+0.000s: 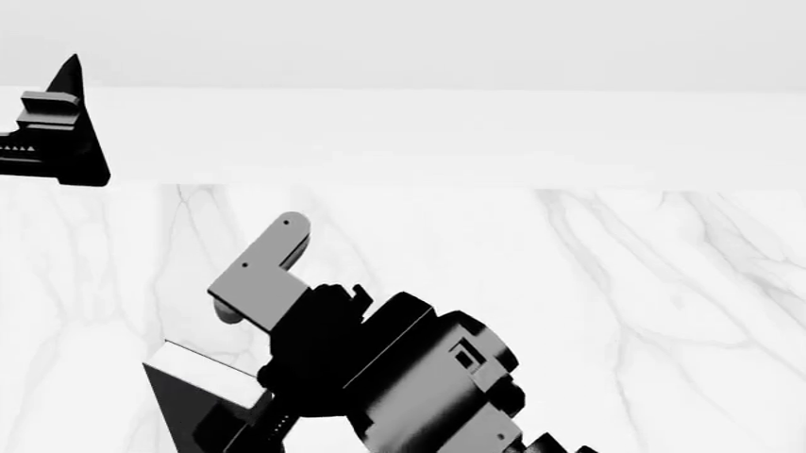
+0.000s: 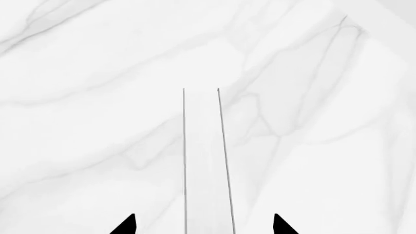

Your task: Pick up the book on the left and place it on top of the shelf.

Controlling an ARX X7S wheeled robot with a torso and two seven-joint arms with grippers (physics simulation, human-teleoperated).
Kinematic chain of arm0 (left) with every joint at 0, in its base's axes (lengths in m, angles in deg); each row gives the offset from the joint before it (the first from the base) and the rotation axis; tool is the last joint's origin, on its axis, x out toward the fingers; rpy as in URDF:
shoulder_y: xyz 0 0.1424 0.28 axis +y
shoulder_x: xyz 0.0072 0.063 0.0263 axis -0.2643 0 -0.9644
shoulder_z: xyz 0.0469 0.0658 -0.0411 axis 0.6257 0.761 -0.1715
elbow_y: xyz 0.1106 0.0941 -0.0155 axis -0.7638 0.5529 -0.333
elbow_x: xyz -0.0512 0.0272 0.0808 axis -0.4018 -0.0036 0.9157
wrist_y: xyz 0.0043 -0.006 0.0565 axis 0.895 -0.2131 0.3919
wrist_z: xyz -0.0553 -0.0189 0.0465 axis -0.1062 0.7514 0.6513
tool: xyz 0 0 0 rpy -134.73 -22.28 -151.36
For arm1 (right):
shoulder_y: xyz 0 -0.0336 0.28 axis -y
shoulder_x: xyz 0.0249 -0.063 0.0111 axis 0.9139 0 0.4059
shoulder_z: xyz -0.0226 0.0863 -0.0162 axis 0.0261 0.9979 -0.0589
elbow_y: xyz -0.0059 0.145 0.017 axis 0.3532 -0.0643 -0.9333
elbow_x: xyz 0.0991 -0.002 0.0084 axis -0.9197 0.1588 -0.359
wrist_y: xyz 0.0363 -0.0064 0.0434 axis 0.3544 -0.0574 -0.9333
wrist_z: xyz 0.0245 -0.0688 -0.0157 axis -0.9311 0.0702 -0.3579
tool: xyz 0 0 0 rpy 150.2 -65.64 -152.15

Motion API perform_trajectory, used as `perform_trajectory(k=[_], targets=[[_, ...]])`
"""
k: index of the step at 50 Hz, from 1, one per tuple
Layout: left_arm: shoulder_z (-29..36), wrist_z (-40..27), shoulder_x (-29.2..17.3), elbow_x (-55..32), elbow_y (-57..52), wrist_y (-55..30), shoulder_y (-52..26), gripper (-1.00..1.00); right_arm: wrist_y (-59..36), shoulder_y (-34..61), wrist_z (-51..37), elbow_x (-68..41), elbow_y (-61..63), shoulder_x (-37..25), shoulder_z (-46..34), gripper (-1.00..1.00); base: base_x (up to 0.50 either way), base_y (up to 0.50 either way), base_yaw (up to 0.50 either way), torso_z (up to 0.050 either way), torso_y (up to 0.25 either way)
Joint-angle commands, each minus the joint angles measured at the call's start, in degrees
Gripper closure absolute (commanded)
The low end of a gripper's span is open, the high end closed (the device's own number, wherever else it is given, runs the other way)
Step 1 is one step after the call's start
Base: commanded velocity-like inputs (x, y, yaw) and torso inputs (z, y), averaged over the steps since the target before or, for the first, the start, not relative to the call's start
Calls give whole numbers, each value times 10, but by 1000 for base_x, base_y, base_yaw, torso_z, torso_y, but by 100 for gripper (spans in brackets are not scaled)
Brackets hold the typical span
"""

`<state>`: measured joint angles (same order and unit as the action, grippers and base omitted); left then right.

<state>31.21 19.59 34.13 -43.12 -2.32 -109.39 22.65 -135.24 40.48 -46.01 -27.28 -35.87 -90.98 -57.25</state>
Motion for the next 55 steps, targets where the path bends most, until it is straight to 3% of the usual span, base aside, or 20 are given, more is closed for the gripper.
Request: perform_trajectory(k=[1, 8, 23, 31, 32, 55], targets=[[0, -1, 0, -2, 1, 2, 0, -100, 59, 6, 14, 10, -103, 40, -13, -100, 0, 0, 0, 0, 0], [-1, -1, -1, -3, 0, 4, 4, -100, 100, 22, -3, -47, -155, 46, -72, -100, 0, 0, 0, 0, 0], [-2, -3, -2, -7, -4, 3, 6, -100, 191, 61, -55, -256, -233, 47, -290, -100, 0, 0, 0, 0, 0], [-4, -4, -2, -8, -4, 7, 10, -100, 207, 63, -69, -295, -244, 47, -330, -100, 0, 0, 0, 0, 0], [-4, -4, -2, -8, -4, 6, 10, -100, 207, 64, -70, -298, -244, 47, -332, 100, 0, 0, 0, 0, 0], [-4, -9, -6, -14, -7, 4, 10, -100, 224, 106, -116, -341, -210, 27, -310, 100, 0, 0, 0, 0, 0]])
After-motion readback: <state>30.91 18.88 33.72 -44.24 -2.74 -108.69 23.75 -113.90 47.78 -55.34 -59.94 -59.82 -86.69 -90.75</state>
